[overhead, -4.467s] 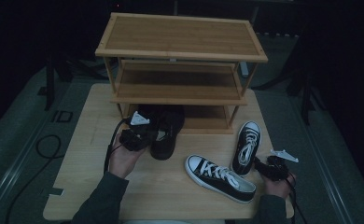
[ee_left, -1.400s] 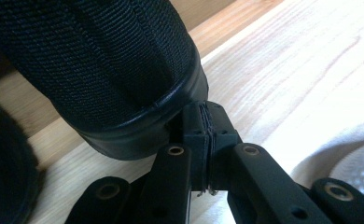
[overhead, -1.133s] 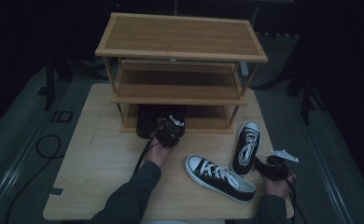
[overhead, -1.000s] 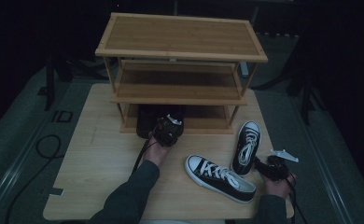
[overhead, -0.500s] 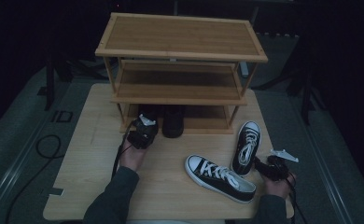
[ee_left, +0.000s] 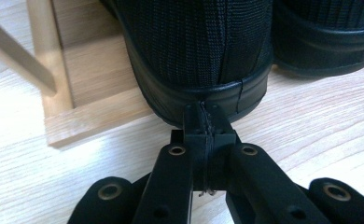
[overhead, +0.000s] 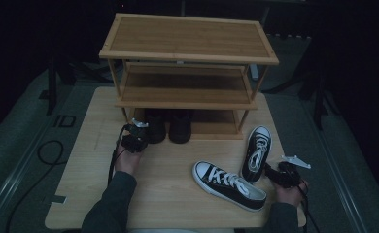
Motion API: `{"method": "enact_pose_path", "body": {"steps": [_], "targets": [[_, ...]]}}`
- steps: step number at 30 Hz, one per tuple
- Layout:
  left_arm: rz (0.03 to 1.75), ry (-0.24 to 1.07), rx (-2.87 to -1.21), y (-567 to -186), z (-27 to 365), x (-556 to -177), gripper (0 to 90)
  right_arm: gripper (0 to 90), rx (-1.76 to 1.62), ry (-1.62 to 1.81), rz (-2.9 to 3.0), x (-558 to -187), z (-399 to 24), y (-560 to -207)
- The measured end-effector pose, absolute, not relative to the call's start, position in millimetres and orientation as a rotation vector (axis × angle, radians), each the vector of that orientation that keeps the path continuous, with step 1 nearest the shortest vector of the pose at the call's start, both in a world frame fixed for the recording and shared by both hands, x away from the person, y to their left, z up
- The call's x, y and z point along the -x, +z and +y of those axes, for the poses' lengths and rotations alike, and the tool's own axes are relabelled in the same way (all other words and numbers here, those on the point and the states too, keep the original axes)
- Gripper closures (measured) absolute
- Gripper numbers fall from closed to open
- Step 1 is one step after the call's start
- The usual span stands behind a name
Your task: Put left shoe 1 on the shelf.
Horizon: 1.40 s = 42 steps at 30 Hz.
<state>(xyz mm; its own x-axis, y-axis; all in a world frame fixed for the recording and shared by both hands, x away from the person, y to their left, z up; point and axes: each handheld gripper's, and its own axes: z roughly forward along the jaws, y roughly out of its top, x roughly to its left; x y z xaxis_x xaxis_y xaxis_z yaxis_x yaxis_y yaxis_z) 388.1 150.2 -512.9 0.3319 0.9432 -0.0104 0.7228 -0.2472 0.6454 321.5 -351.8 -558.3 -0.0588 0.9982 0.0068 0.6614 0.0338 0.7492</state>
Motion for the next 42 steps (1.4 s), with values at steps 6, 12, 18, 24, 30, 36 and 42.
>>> {"method": "enact_pose_path", "body": {"steps": [6,12,18,24,30,36,42], "targets": [[1.424,0.515,-2.07,-512,140,-389,89.2,38.2,-1.681,0.808,1.776,-321,-352,-558],[1.325,0.504,-2.094,-506,122,-382,84.8,38.2,-1.68,0.808,1.776,-321,-352,-558],[1.238,0.482,-2.127,-501,95,-383,78.9,38.3,-1.681,0.808,1.776,-321,-352,-558],[1.163,0.464,-2.143,-501,69,-387,75.6,38.2,-1.681,0.808,1.776,-322,-352,-558],[1.079,0.456,-2.159,-497,38,-397,77.9,38.2,-1.68,0.808,1.777,-322,-352,-558],[1.07,0.496,-2.192,-498,8,-416,82.3,38.2,-1.68,0.808,1.776,-322,-352,-558],[1.124,0.538,-2.232,-513,-9,-433,87.1,38.1,-1.68,0.808,1.777,-322,-352,-558]]}}
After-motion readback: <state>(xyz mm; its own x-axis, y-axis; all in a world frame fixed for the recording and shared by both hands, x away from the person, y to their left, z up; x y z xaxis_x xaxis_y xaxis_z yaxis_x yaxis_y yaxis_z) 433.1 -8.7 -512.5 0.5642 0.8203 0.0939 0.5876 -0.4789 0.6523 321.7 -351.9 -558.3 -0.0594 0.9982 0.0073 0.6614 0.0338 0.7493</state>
